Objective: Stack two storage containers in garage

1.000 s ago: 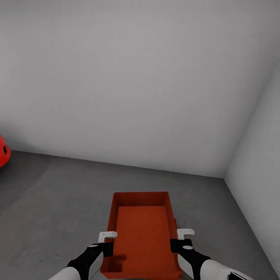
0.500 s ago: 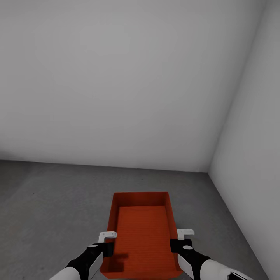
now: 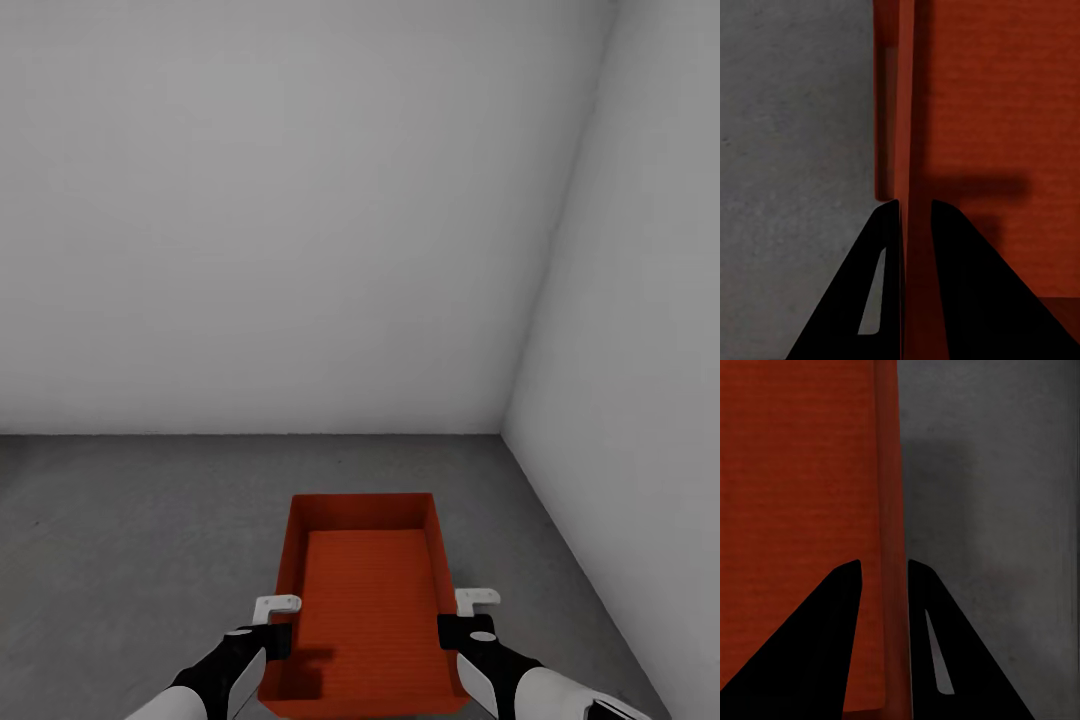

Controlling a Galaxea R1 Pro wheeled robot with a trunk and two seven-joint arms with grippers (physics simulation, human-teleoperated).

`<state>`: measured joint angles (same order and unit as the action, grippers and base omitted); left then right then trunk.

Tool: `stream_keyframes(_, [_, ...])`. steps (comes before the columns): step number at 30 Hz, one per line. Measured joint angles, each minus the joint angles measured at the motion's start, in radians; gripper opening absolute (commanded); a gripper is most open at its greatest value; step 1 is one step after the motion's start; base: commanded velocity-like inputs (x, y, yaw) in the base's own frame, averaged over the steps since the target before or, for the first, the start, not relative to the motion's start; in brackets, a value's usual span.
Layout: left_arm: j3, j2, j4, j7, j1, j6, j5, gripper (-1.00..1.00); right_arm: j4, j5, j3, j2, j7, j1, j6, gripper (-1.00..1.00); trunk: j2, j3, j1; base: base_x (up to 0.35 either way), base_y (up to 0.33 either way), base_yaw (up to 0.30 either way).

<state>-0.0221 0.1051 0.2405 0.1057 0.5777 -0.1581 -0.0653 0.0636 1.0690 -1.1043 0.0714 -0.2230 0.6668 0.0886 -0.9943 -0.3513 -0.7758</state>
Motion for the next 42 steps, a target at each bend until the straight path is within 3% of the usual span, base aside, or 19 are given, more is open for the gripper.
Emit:
stream_keyframes(30, [0.0,0.0,0.0,0.0,0.0,0.001,0.001,-1.0,-0.002,0.004,-0.003,0.001,0.0,0.0,0.003,-1.0,0.0,0.0,0.0,0.002,0.0,0.022])
stream_keyframes(42, [0.0,0.0,0.0,0.0,0.0,0.001,0.001,-1.0,-0.001,0.002,-0.001,0.0,0.0,0.0,0.002,-1.0,0.0,0.0,0.0,0.18,0.0,0.0])
